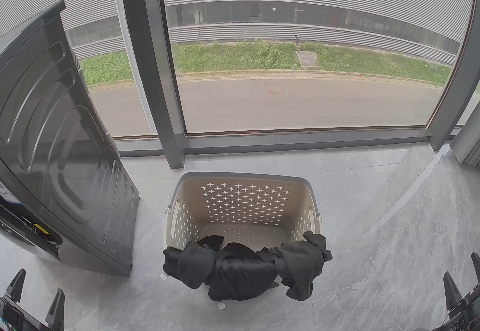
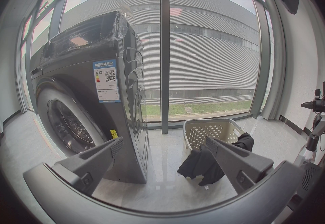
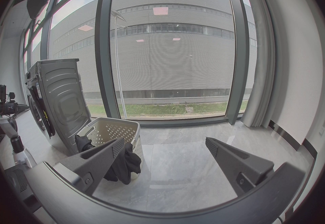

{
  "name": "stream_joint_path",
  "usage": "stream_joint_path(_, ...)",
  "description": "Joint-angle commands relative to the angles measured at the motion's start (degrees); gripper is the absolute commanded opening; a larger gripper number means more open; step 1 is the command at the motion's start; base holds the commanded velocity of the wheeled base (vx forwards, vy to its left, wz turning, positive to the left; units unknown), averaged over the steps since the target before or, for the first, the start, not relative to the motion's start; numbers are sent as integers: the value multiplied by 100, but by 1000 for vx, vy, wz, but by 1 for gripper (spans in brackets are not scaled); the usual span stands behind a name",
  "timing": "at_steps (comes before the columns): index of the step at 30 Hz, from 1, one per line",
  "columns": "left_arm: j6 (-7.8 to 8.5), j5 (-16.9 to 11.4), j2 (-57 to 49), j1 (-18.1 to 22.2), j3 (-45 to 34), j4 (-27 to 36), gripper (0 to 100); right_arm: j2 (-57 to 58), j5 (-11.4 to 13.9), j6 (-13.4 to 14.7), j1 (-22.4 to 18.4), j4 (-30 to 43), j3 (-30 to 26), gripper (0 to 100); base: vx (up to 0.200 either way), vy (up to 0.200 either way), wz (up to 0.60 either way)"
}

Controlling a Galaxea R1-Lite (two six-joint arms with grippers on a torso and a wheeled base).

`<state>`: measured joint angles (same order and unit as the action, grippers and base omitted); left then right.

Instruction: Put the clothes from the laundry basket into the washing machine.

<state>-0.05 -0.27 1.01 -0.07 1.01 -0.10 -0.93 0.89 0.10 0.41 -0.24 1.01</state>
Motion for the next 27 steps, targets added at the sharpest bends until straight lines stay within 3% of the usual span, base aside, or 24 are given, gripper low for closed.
stream_joint_path(1, 22, 0, -101, -1, -92, 1, 100, 93, -1, -1, 2, -2, -101, 100, -200, 0, 0)
stream_joint_path(10, 66, -26, -101, -10, -92, -8, 100, 93, -1, -1, 2, -2, -101, 100, -200, 0, 0)
stream_joint_path(16, 58, -26, -101, -1, -92, -8, 100, 93, -1, -1, 2, -2, -101, 100, 0, 0, 0)
stream_joint_path(27, -13, -17, -101, -1, -92, -8, 100, 93, -1, -1, 2, -2, -101, 100, 0, 200, 0)
